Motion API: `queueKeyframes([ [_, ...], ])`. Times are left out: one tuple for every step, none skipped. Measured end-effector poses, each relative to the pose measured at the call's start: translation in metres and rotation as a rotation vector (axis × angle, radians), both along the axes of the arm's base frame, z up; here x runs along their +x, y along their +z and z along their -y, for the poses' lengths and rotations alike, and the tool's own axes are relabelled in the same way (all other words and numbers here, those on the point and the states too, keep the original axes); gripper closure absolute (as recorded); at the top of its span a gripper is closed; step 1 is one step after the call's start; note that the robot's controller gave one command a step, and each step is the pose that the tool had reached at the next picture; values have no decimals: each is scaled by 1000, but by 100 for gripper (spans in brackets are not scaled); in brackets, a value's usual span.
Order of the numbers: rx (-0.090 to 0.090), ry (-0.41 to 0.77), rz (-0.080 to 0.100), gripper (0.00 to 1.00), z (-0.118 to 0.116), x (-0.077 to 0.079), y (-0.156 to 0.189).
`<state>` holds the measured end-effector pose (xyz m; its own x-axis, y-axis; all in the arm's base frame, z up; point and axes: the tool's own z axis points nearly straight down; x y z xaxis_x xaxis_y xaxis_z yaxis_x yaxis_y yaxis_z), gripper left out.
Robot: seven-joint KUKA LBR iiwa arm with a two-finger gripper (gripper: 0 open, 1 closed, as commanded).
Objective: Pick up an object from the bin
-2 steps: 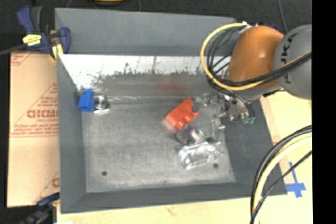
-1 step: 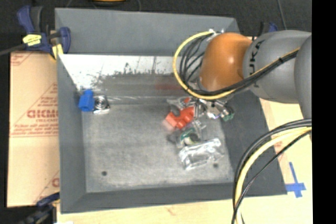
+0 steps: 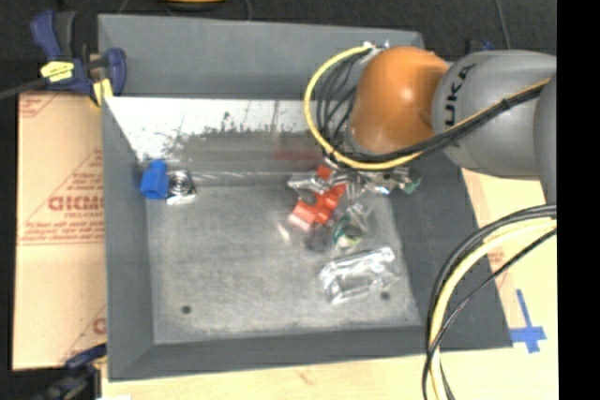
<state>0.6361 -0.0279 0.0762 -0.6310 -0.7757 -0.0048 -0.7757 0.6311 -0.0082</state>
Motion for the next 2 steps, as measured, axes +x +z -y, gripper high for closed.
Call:
queueKeyframes([
  [1, 282, 7, 0, 7, -11, 1],
  [3, 279, 9, 100, 6, -9, 5],
])
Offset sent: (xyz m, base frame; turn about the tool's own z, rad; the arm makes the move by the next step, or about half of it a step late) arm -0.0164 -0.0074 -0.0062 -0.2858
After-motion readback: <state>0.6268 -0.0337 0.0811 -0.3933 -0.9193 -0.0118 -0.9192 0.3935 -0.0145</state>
